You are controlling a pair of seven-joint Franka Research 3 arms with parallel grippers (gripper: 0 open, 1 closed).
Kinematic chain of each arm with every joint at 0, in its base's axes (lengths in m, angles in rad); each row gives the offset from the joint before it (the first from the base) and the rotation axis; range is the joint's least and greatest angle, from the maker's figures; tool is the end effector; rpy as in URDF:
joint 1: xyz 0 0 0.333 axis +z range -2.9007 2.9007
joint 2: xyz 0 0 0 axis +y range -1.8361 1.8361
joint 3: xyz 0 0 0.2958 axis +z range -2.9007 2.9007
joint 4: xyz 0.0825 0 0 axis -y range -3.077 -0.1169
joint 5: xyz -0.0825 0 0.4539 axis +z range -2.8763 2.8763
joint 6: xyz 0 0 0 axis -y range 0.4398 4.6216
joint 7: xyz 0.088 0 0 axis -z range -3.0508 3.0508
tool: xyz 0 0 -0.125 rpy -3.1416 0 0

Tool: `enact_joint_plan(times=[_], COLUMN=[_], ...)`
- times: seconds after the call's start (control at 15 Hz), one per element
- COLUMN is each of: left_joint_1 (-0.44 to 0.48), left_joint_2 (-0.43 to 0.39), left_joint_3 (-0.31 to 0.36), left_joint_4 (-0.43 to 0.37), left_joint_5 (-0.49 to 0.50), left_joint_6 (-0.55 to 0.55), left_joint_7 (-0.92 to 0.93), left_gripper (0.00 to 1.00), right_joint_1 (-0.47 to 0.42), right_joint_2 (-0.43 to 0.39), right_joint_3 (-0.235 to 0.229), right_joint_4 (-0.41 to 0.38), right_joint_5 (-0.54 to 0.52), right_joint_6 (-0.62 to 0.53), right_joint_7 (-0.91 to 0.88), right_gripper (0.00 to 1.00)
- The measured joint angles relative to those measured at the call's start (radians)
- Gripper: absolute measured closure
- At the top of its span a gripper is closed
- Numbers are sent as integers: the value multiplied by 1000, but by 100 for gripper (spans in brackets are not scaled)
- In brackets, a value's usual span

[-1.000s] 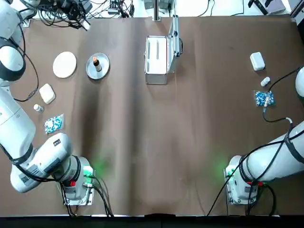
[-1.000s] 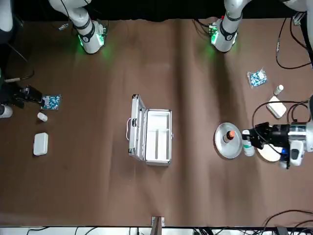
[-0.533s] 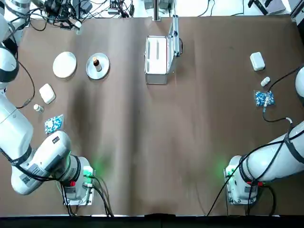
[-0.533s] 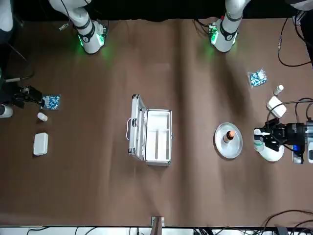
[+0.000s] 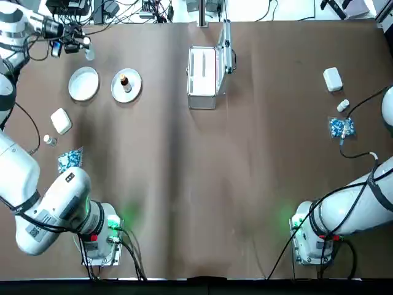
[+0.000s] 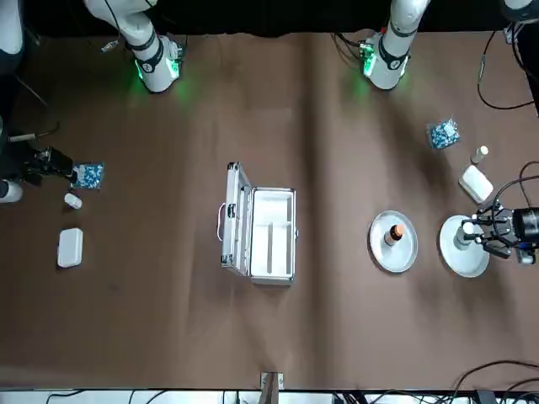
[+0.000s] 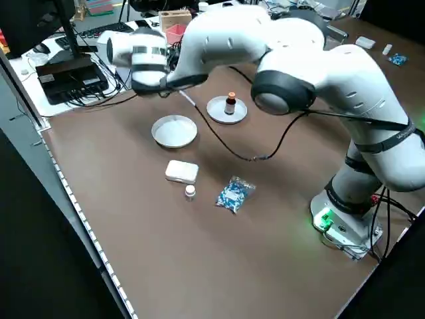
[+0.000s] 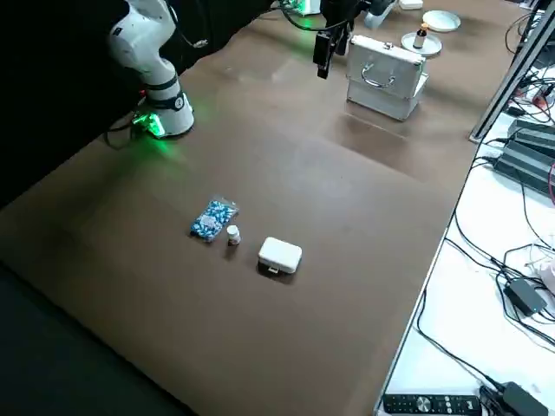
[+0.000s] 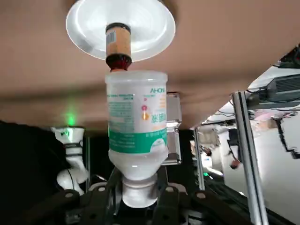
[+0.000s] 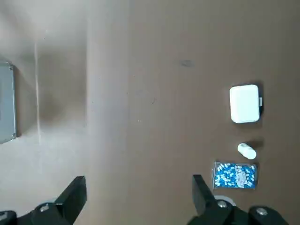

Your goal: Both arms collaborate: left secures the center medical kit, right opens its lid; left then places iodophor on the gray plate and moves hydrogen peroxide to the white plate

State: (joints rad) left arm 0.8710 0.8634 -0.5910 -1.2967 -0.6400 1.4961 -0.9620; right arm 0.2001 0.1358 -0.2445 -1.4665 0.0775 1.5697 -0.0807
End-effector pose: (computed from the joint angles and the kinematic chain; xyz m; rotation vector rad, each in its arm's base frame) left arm 0.7013 0.2118 0.2584 1.5561 1.3608 -0.9816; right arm 0.6612 -0.0109 0.5578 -3.0944 -0.0572 0.0399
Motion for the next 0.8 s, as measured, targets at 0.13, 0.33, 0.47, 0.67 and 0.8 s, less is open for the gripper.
enact_joint_plan(times=[0.13,0.33,0.47,0.67,0.8], left_joint_1=[27,89,125,148,148], left_joint_2=[44,108,135,161,174], left_joint_3=[9,10,12,33,51], left_joint_4=[0,-1,-1,0,0], left_joint_5=[-15,-17,-17,-17,-30], left_joint_6=[-3,-10,-13,-14,-14], left_joint_7=[0,6,40,130,160], left_gripper=[68,68,68,68,68], right_joint_1=[1,5,6,6,7], right_joint_2=[0,0,0,0,0], right_joint_3=[0,0,0,0,0], right_joint_4=[0,0,0,0,0], right_joint_5=[0,0,0,0,0], right_joint_6=[0,0,0,0,0], right_joint_7=[0,0,0,0,0], right_gripper=[0,0,0,0,0])
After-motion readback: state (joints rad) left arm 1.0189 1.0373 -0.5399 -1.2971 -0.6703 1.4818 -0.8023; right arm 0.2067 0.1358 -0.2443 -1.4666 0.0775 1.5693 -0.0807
